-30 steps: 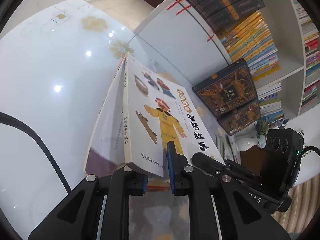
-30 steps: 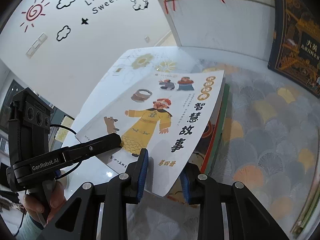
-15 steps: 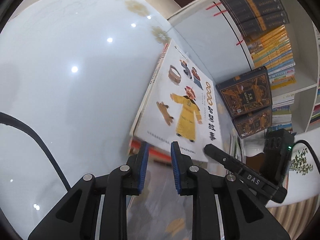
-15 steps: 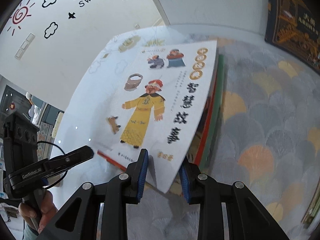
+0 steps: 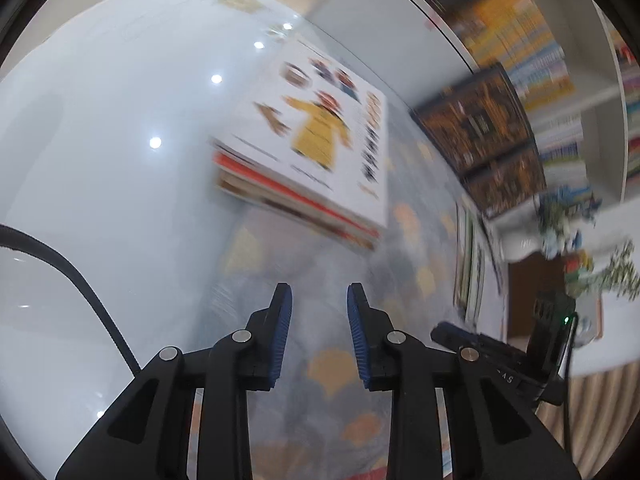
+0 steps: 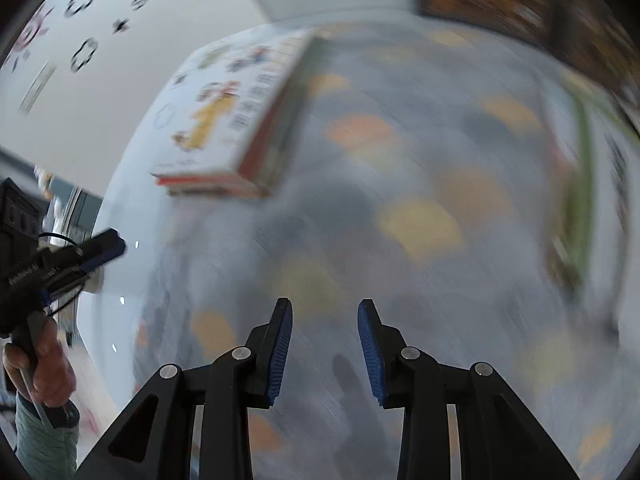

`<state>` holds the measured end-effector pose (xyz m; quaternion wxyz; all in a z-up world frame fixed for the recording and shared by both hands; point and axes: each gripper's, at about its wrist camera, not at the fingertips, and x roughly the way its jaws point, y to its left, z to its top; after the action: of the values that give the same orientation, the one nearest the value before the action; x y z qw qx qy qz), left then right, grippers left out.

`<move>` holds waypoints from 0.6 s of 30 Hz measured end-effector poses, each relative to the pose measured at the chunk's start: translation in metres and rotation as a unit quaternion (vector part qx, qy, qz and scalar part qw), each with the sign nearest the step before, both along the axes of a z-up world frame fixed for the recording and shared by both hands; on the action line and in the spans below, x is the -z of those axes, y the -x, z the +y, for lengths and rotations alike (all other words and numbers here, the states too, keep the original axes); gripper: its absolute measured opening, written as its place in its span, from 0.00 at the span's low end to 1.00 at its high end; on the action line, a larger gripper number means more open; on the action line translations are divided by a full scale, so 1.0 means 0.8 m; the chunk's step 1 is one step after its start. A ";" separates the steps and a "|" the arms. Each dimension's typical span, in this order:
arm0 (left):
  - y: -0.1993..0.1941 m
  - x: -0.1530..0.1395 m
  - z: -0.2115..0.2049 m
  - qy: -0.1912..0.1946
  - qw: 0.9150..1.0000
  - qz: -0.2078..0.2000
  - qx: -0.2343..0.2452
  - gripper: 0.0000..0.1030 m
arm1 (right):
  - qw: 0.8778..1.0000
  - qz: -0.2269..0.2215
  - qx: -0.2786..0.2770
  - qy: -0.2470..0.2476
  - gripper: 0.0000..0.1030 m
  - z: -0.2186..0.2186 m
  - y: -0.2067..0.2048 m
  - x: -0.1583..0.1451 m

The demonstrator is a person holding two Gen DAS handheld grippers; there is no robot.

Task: Organize books
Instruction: 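Move the left tool to the white-covered book lying on the bedspread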

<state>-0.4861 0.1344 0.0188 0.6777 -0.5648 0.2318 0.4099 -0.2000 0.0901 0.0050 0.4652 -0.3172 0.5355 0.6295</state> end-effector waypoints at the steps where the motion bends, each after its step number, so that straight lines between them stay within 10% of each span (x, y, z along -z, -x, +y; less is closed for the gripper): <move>1: -0.017 -0.003 -0.007 -0.001 1.000 0.009 0.008 0.32 | 1.000 0.009 0.019 0.009 0.32 -0.021 -0.023 0.007; 18: -0.407 -0.021 -0.070 -0.001 0.987 0.001 0.160 0.43 | 0.956 0.035 0.289 -0.028 0.33 -0.198 -0.431 0.000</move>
<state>-0.1602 0.0786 0.0352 0.7347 -0.5195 0.3196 0.2969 0.1447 -0.0686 0.0051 0.6170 -0.1136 0.6023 0.4936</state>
